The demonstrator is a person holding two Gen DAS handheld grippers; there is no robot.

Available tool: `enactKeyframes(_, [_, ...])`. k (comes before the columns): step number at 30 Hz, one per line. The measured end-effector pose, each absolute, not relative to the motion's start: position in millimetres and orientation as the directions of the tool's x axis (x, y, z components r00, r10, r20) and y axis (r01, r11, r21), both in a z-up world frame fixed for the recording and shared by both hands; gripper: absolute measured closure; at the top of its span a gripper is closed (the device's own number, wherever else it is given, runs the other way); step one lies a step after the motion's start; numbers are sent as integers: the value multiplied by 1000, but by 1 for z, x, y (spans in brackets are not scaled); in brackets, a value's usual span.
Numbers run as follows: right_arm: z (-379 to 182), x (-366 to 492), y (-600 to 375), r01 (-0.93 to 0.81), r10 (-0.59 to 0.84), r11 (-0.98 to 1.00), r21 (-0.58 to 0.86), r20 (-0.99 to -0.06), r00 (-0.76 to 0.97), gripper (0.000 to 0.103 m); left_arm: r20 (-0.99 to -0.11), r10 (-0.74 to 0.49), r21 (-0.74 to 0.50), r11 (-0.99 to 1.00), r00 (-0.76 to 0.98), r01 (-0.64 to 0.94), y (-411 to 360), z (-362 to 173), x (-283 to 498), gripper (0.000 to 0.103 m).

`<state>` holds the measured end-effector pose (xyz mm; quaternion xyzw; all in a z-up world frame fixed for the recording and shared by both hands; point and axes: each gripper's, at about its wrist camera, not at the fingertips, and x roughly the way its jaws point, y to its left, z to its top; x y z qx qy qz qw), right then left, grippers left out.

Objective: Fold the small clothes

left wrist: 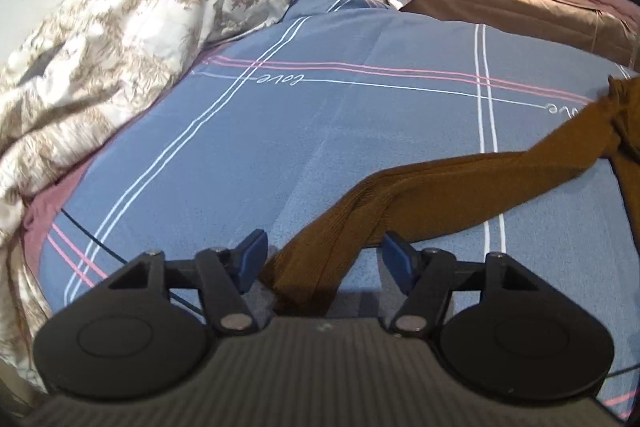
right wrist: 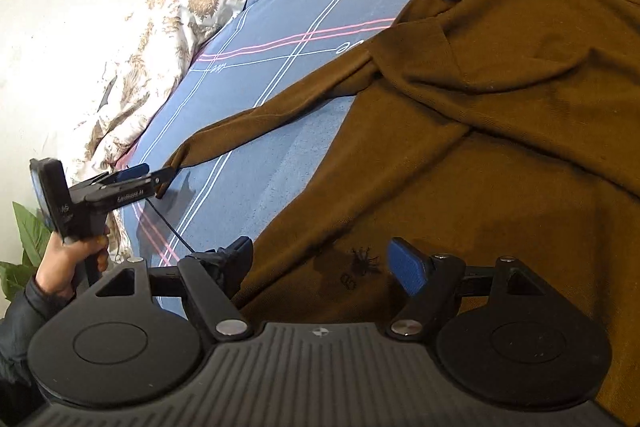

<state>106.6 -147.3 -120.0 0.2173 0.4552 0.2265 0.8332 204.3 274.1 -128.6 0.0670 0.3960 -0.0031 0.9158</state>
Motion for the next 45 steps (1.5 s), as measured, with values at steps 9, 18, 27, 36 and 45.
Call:
enactKeyframes(9, [-110,126,-144,-208,487,869,449,-697,526,0,-737,-95,-116,993,670,13,303,-134,236,96])
enactKeyframes(18, [-68,196,-149,-172,285,957,232,-660,695,50,-470,-319,-542,840,823,17,363,-35,248,95])
enactKeyframes(27, [-129,275,-106,-109,160,987,118,-757,633,56,-403,-480,-515,823,779,241,299,18,219,95])
enactKeyframes(36, [-104,272,-116,-118,201,979,165,-705,680,35,-334,-693,-584,684,639,436,209,29,172,95])
enactKeyframes(45, [-60,162,-178,-108,367,908,406,-642,674,0,-527,-747,-608,665,406,434,10,-61,117,50])
